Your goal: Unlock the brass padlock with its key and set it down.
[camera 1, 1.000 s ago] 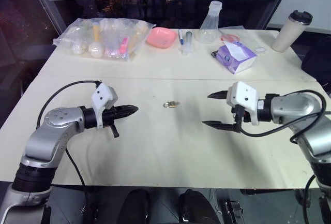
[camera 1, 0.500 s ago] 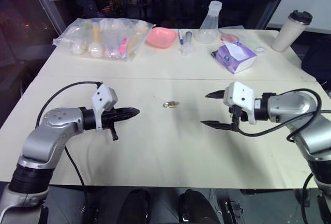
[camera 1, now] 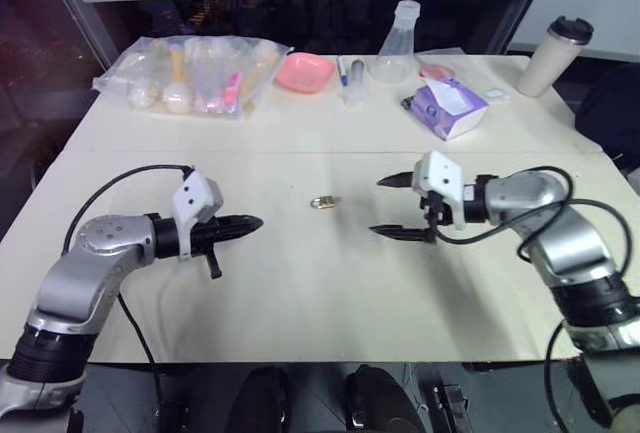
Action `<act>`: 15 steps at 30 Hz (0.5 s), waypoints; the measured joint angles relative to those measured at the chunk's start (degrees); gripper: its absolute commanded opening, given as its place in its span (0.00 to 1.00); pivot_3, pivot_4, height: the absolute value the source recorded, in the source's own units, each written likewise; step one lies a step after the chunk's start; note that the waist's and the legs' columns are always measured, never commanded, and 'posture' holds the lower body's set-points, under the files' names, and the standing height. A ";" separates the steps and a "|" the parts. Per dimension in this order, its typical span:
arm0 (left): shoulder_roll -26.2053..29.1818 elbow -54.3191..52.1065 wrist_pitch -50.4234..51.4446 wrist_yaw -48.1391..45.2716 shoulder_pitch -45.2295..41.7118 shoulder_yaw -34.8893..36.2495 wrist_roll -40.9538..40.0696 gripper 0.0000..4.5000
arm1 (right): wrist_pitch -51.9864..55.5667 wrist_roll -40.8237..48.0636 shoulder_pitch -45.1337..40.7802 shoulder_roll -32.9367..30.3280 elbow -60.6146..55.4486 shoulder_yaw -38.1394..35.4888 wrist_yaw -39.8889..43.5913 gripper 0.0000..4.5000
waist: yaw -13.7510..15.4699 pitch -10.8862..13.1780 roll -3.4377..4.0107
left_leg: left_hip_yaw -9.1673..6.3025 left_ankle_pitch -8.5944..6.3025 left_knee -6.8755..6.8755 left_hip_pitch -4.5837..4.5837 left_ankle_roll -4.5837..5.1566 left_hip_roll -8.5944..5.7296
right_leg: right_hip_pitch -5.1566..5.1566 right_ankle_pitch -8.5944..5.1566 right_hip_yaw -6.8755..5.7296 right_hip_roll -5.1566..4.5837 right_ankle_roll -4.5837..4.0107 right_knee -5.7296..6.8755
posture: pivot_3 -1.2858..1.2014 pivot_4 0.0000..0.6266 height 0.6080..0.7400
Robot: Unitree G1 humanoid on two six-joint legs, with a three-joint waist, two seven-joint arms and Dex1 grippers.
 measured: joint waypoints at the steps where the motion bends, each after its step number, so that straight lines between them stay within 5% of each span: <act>1: 0.08 0.04 -0.14 0.01 0.00 0.00 0.06 0.00 | -0.81 -0.66 -1.00 0.97 1.97 1.03 0.61 0.98 | -0.01 0.00 0.00 | 0.00 0.00 0.00 0.00 0.00 0.00 | -0.01 0.00 0.00 0.00 0.00 0.01 | 0.52 0.24 0.81; 9: -4.51 8.64 -7.23 -0.27 -6.17 -4.51 5.09 0.00 | -6.82 -4.45 -3.85 4.44 9.27 4.01 1.85 0.98 | 0.48 0.00 0.00 | 0.00 -0.01 0.06 -0.06 0.01 -0.10 | -0.01 0.01 -0.03 -0.07 0.01 -0.02 | 0.52 0.24 0.81; 15: -12.73 32.16 -18.44 -5.23 -21.19 -11.71 12.01 0.60 | -5.36 -4.64 1.97 3.00 0.79 1.78 -0.92 1.00 | 1.27 0.01 -0.01 | 0.04 -0.01 0.11 -0.12 0.02 -0.11 | -0.08 0.01 -0.05 -0.02 0.02 0.01 | 0.52 0.24 0.81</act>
